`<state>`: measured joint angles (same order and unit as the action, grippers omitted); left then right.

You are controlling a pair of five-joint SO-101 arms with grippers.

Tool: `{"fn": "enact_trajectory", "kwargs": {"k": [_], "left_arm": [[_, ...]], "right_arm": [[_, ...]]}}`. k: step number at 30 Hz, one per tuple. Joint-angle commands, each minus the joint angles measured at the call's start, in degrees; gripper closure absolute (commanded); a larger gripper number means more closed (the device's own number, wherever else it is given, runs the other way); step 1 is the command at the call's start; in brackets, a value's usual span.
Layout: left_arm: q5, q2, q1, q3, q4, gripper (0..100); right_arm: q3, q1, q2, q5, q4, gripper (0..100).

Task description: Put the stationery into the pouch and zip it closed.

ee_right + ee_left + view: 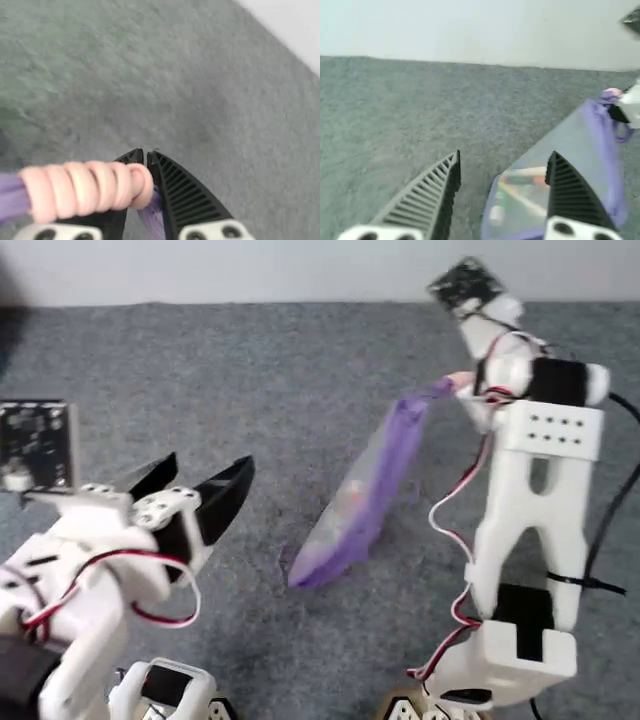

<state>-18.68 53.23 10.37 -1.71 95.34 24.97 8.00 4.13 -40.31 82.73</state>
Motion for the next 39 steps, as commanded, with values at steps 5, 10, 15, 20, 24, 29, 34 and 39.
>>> {"fn": "enact_trajectory", "kwargs": {"k": [5,10,15,20,24,29,34,39], "left_arm": [[-0.4,1.1,-4.7,5.0,5.1,75],[-0.4,3.6,-5.5,4.6,5.1,81],[-0.4,4.1,-5.6,4.5,5.1,82],[-0.4,4.4,-5.7,4.5,5.2,82],[1.9,6.2,-5.6,4.5,5.2,82],[6.1,11.3,-5.7,-1.2,5.2,82],[7.0,18.0,-5.7,-10.2,5.1,82],[7.0,23.1,-5.8,-18.0,4.7,82]], "right_arm": [[2.3,8.6,-2.2,0.2,6.0,98.7],[2.3,10.1,-2.2,0.2,10.1,98.3],[2.3,10.1,-2.3,0.4,16.0,95.2],[2.4,10.6,-4.6,3.8,20.3,81.9],[2.2,9.8,-10.9,5.7,20.3,78.9],[-3.0,7.9,-19.6,5.7,20.4,76.8],[-18.9,6.9,-33.4,5.8,20.3,77.9],[-34.4,6.1,-51.2,5.9,20.2,82.1]]}}
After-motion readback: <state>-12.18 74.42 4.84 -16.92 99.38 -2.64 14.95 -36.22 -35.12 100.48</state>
